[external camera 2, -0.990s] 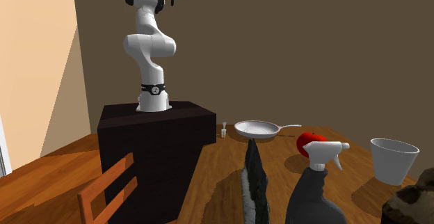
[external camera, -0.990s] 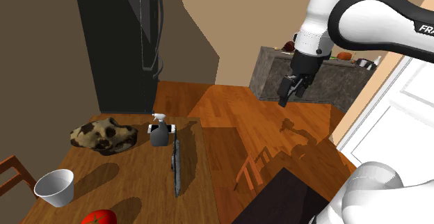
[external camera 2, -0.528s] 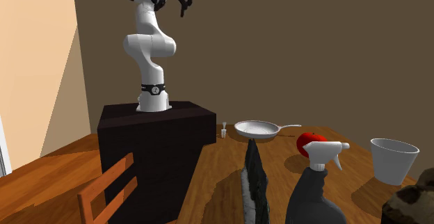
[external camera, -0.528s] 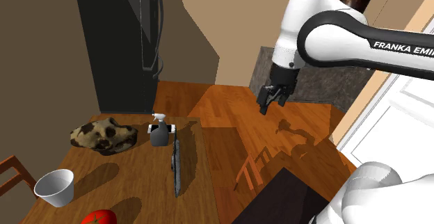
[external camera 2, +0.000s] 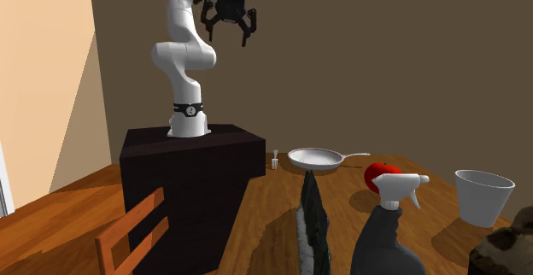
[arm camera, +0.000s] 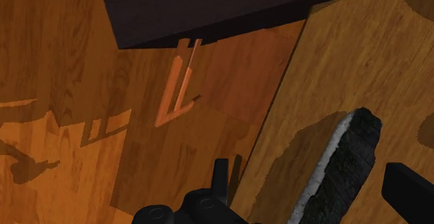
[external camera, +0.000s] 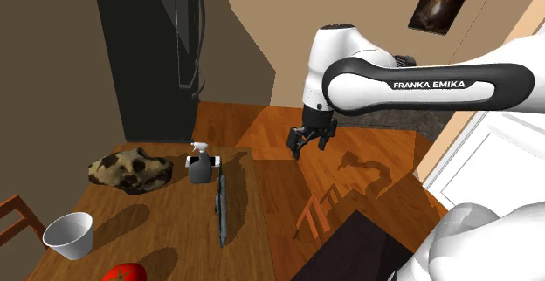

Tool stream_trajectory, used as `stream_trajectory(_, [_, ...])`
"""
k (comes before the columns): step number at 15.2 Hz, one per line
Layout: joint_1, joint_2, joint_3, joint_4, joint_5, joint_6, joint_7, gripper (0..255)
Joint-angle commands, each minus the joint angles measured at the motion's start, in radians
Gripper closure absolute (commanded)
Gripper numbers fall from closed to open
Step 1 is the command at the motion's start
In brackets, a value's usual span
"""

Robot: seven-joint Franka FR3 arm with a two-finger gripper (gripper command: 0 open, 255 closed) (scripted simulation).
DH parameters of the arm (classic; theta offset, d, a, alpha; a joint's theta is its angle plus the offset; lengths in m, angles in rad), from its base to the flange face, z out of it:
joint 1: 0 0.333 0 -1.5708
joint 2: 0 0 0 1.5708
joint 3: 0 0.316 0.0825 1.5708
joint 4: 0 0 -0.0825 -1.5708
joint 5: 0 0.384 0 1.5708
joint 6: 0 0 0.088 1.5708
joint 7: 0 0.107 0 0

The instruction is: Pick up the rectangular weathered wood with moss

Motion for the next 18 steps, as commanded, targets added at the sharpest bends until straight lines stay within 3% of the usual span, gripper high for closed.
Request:
stream_trajectory(1, [-0.005,0.075,0.022,0.016,-0.001,0.056,0.044,0])
stream_trajectory(10, [-0.021,0.412,0.092,0.123,-0.060,0.259,0.243,0])
stream_trajectory(18, [0.005,0.737,0.093,0.313,-0.163,0.361,0.418,0])
